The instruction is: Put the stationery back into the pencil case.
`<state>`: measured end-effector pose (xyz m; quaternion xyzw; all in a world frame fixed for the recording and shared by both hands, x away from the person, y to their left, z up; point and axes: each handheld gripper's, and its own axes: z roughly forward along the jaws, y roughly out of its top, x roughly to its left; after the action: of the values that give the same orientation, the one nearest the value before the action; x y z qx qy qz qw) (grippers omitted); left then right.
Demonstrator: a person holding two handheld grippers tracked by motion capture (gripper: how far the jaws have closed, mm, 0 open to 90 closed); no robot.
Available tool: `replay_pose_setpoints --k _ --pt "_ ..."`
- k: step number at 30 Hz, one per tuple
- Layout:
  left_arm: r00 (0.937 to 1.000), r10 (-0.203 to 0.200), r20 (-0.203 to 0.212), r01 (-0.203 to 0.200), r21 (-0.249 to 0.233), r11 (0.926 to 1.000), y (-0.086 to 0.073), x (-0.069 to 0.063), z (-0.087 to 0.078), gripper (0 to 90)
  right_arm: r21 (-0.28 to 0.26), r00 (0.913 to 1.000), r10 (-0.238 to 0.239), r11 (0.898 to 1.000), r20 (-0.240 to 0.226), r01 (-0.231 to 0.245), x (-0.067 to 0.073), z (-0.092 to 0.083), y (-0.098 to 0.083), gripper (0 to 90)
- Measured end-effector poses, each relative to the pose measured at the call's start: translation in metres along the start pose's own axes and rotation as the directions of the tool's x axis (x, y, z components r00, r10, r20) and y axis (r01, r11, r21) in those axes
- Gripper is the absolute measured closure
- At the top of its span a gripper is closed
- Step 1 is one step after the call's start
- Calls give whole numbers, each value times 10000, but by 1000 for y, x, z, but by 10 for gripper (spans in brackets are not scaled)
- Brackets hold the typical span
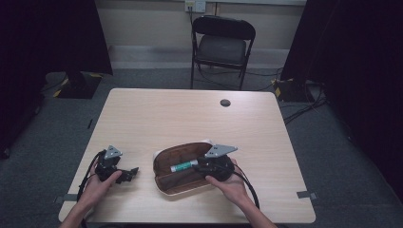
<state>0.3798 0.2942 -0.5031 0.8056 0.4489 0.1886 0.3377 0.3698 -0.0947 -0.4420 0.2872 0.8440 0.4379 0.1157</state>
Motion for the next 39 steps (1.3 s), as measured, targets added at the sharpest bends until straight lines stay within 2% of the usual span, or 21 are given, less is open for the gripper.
replay_pose_setpoints --k 5,11,14,22,27,32,39 --pt "10000 -69 33 69 -45 10000 0 0 1 0 -187 9996 230 9996 188 -226 -8 -6 0 603" --pt "10000 37 3 -37 -7 10000 2 1 2 0 -459 9982 470 9979 376 -452 -18 -15 -1 586" --pt "10000 -80 20 80 -95 9999 3 1 4 0 -593 9968 611 9966 519 -580 -24 -21 -2 578" --pt "10000 19 8 -19 4 10000 4 2 4 0 -969 9890 1102 9902 983 -1007 -41 -38 -6 541" --pt "10000 20 8 -20 5 10000 4 2 4 0 -1097 9852 1232 9878 1190 -1103 -46 -45 -7 516" --pt "10000 13 13 -13 3 10000 4 2 4 0 -1268 9790 1386 9846 1497 -1201 -56 -56 -11 501" --pt "10000 -53 -71 53 -7 10000 2 3 2 0 -1558 9604 1849 9757 2086 -1540 -68 -76 -20 434"
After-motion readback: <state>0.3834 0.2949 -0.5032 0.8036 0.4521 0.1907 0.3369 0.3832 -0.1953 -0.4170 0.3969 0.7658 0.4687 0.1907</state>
